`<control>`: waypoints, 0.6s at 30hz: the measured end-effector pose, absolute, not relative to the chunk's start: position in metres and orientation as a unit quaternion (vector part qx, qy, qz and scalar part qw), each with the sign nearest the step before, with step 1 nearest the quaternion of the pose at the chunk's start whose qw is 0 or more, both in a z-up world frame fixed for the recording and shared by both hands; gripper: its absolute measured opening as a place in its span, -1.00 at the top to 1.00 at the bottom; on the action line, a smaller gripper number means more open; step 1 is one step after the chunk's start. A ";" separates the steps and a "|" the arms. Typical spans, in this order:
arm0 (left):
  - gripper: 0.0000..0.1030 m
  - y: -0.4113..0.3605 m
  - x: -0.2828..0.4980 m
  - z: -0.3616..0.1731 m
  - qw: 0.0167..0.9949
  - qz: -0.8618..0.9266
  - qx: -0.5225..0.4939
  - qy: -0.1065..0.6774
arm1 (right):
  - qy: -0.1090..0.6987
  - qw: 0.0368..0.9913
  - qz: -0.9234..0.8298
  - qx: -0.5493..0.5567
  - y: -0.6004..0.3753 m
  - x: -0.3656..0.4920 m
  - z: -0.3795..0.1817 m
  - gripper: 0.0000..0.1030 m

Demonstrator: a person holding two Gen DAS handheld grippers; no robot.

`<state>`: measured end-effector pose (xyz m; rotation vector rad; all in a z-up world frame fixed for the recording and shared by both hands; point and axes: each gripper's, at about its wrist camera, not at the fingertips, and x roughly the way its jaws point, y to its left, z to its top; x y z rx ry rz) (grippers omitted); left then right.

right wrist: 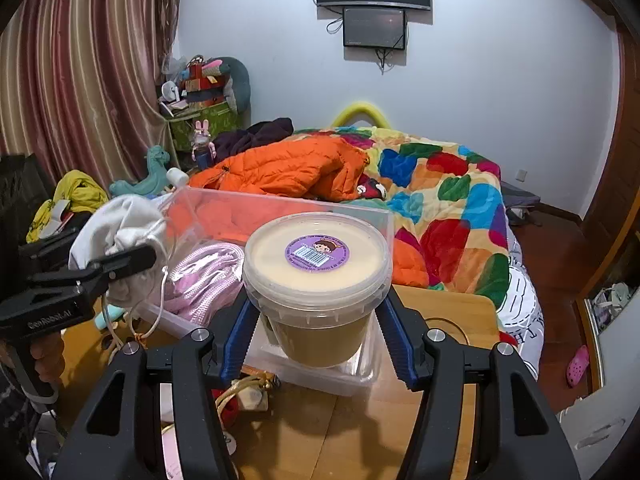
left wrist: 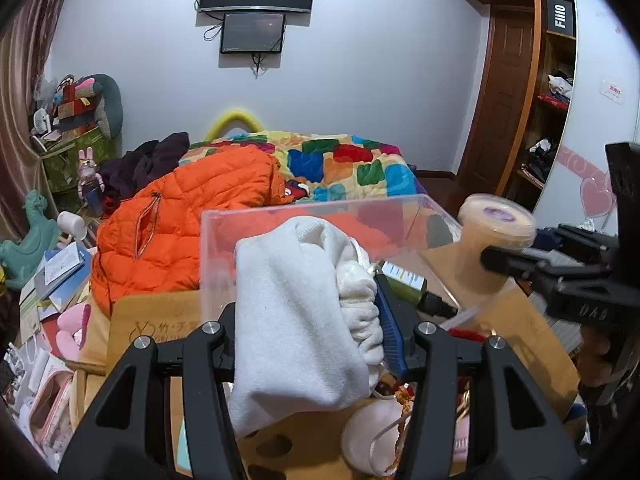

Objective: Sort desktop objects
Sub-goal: 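Carry the cream tub and white pouch over the clear box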

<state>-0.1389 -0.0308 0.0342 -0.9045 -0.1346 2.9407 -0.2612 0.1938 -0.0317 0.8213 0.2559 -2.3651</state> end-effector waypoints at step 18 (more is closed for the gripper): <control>-0.01 -0.019 -0.170 0.008 0.032 0.945 -0.326 -0.021 | 0.109 0.312 -0.878 0.346 0.179 -0.277 -0.061 -0.07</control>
